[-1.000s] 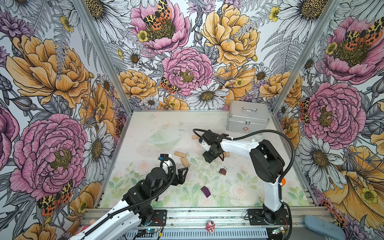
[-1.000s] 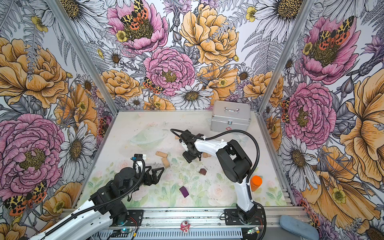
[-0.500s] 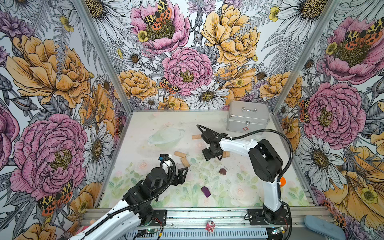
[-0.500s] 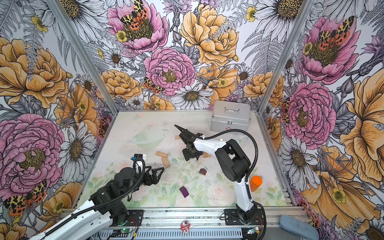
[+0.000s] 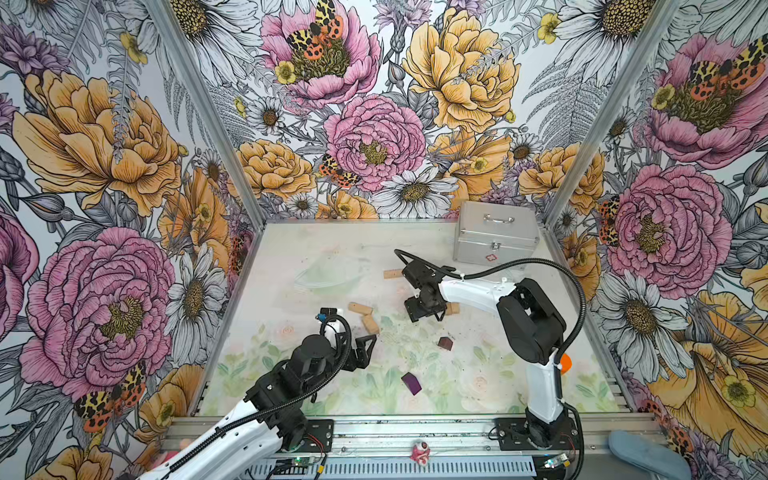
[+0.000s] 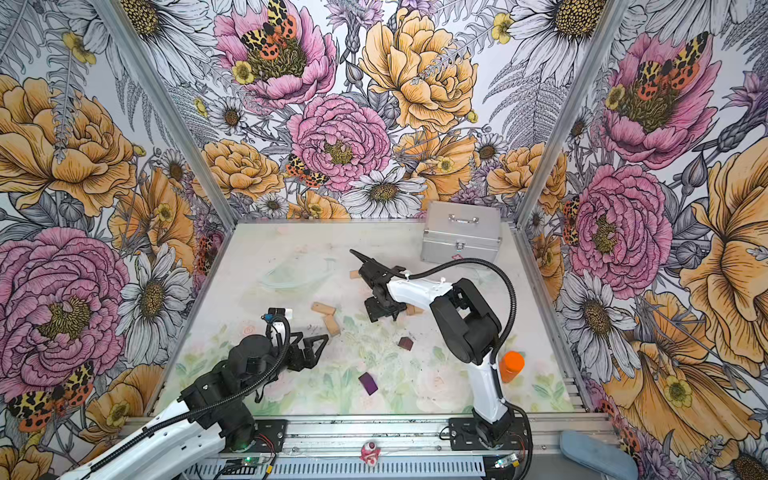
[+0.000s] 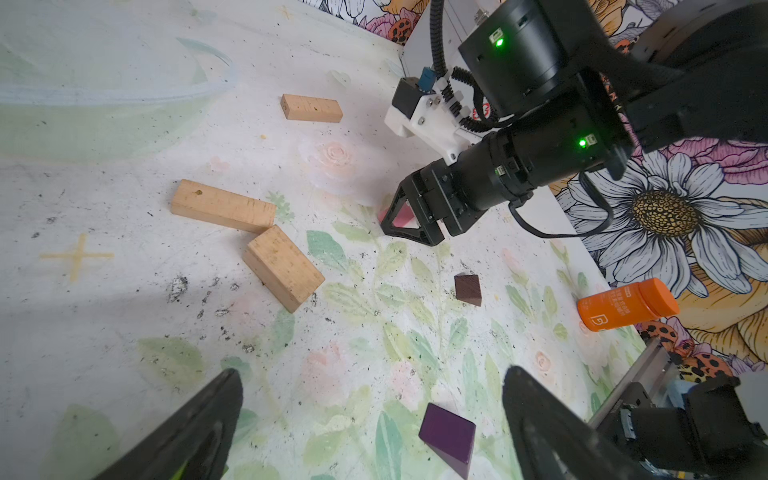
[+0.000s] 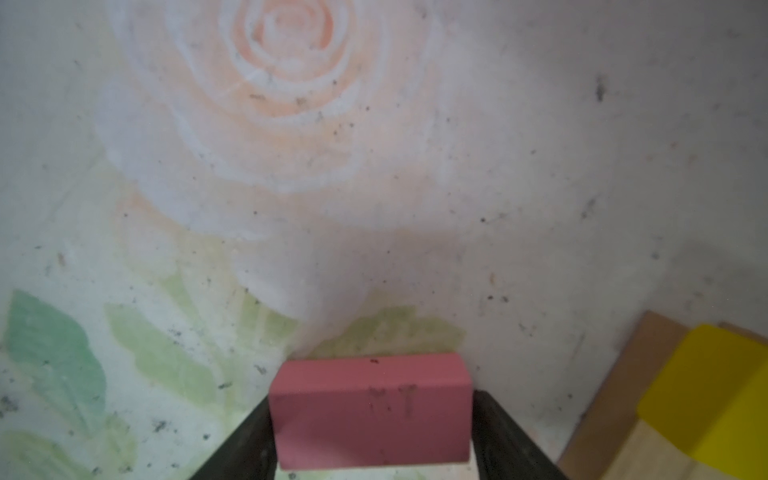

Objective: Build the wood block tower
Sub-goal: 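Carry the pink block with the right gripper against the yellow-topped stick stack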

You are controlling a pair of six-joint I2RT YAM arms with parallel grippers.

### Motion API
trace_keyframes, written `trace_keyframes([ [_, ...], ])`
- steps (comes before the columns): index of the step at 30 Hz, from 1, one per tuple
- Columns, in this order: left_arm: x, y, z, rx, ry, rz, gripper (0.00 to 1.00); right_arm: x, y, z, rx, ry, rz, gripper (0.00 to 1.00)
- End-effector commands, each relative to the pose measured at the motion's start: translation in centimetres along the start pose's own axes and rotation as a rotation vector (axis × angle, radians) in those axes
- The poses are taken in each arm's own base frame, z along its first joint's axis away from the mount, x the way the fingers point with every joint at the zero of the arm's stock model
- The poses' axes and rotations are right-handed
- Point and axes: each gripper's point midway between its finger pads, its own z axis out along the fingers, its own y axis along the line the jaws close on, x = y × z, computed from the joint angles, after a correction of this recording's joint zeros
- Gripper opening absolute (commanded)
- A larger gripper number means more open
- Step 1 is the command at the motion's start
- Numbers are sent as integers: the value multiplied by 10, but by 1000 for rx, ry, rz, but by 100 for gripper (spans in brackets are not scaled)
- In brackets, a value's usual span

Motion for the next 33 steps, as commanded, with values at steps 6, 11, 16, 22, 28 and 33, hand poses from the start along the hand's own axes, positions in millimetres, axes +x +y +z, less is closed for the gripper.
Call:
trace_keyframes([
  [6, -2, 2, -1, -11, -12, 11, 99, -11, -1, -11, 39, -26, 5, 56],
  [11, -2, 3, -1, -13, -12, 12, 99, -19, -5, -31, 58, -78, 41, 55],
  [16, -5, 2, -2, -16, -17, 19, 99, -29, -17, -63, 109, -166, 95, 55],
  [22, -6, 0, -2, -10, -18, 17, 99, -23, -38, -95, 159, -241, 179, 54],
  [28, -7, 0, -1, -10, -18, 22, 99, -2, -65, -90, 195, -215, 258, 54],
  [33, -6, -2, 2, -7, -8, 24, 99, 11, -75, -78, 176, -196, 292, 54],
])
